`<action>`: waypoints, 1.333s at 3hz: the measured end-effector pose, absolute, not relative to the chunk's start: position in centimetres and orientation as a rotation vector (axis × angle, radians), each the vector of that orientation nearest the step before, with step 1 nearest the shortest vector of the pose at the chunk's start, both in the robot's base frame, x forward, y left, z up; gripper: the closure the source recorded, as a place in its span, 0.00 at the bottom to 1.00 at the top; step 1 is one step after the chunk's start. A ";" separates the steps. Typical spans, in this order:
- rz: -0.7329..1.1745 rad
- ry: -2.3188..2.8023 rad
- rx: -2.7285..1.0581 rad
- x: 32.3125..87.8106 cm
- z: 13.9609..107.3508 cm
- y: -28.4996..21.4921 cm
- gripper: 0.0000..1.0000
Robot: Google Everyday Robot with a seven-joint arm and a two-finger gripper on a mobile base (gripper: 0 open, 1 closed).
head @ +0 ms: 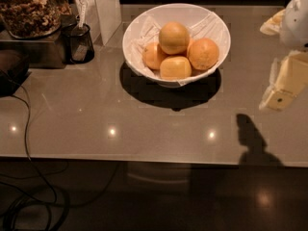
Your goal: Pick orange from white bowl
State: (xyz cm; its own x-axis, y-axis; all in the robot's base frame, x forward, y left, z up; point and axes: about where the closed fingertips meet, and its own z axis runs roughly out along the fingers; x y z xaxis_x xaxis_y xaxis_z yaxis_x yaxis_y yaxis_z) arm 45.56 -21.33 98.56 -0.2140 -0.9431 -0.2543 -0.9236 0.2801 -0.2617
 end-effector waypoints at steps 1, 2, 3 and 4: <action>0.034 2.041 -1.736 50.5 99.8 -17.5 0.00; 0.002 1.983 -1.696 51.6 102.8 -17.2 0.00; 0.002 1.982 -1.696 51.6 102.8 -17.2 0.00; 0.029 1.940 -1.725 53.5 102.8 -15.6 0.00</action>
Offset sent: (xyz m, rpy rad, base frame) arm 0.0387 0.0300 0.0066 0.0796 -0.0211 0.0886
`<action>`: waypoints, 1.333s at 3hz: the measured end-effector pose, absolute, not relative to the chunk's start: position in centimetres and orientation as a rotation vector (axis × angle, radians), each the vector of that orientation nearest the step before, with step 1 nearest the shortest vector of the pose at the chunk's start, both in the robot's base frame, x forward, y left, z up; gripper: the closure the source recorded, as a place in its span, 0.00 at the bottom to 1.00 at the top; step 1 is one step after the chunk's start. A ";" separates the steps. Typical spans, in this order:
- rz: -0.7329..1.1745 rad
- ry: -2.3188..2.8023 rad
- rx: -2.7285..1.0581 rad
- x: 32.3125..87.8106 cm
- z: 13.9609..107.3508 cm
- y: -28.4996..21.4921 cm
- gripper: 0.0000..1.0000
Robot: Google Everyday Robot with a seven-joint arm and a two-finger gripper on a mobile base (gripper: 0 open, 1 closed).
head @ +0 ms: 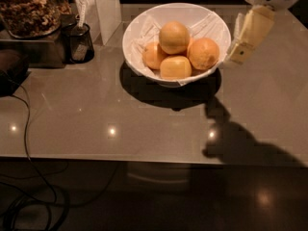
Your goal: Pick orange from white bowl
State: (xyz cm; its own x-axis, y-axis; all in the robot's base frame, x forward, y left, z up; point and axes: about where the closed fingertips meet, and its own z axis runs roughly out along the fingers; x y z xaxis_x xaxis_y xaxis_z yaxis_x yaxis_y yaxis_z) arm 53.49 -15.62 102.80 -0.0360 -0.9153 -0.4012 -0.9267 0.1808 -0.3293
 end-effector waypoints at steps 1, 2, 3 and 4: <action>0.093 1.853 -1.818 56.9 102.5 -11.3 0.00; 0.134 1.784 -1.843 58.5 102.2 -5.8 0.00; 0.138 1.779 -1.849 58.5 102.0 -5.3 0.00; 0.119 1.735 -1.872 59.2 102.3 -4.3 0.00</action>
Offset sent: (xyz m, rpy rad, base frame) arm 0.0628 0.1789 -0.0467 0.0701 0.0572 0.2350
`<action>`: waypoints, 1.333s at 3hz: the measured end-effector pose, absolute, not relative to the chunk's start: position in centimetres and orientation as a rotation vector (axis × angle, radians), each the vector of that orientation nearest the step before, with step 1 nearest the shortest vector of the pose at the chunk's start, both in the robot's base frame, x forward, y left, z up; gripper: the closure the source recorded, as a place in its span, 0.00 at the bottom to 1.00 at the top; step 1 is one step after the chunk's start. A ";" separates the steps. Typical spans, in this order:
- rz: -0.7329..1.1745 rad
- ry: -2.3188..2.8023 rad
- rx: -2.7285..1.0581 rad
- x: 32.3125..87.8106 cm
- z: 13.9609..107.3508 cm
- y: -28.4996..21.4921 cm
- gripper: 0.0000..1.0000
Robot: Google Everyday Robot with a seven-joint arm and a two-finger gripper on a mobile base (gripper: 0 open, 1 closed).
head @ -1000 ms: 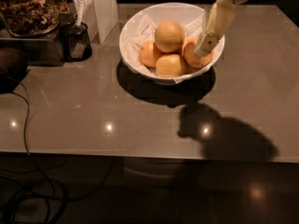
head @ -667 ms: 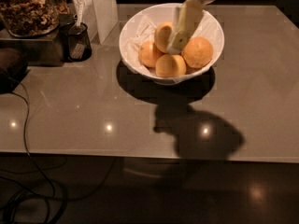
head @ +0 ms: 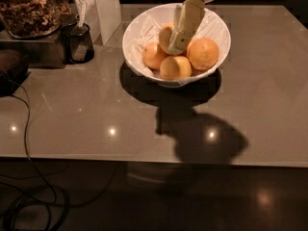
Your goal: Pick orange from white bowl
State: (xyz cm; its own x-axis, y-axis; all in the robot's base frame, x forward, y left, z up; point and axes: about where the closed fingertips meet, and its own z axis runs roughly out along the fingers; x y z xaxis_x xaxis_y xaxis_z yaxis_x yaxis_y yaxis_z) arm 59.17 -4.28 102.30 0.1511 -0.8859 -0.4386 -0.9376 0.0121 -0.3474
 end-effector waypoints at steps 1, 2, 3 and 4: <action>0.071 1.738 -1.886 64.5 101.6 -4.1 0.00; 0.069 1.732 -1.880 64.7 101.7 -3.9 0.00; 0.070 1.733 -1.879 64.8 101.7 -3.9 0.00; 0.127 1.833 -1.847 65.4 99.0 -5.2 0.00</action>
Offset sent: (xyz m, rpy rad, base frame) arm 0.0904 -0.0189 -0.0157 -0.0753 0.0151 -0.0520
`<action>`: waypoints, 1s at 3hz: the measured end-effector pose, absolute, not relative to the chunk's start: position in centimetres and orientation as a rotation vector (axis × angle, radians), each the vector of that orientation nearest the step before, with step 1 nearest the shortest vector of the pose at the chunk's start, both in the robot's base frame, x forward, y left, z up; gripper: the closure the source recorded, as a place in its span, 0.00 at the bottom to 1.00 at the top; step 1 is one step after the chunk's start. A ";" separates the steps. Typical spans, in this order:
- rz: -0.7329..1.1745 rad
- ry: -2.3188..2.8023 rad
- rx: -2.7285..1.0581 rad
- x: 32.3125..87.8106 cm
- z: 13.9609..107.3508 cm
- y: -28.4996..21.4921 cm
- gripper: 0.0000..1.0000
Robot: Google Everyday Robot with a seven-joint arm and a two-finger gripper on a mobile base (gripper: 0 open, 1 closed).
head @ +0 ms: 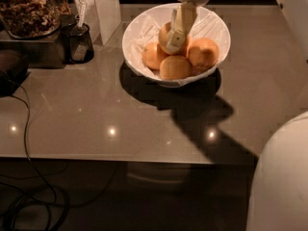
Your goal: Pick orange from white bowl
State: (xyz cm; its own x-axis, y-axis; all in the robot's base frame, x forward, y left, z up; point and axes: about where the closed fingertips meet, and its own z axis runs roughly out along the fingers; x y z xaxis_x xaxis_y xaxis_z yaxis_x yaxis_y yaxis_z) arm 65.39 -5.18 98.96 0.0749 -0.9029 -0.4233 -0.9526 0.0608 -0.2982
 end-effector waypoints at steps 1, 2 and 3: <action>0.201 1.929 -1.791 65.8 96.0 -6.5 0.00; 0.273 1.981 -1.749 66.5 93.8 -7.0 0.00; 0.275 1.981 -1.749 66.5 93.7 -6.9 0.00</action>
Offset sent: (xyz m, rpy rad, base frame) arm 0.0134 -0.0298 -0.0750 0.0903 0.2103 -0.1336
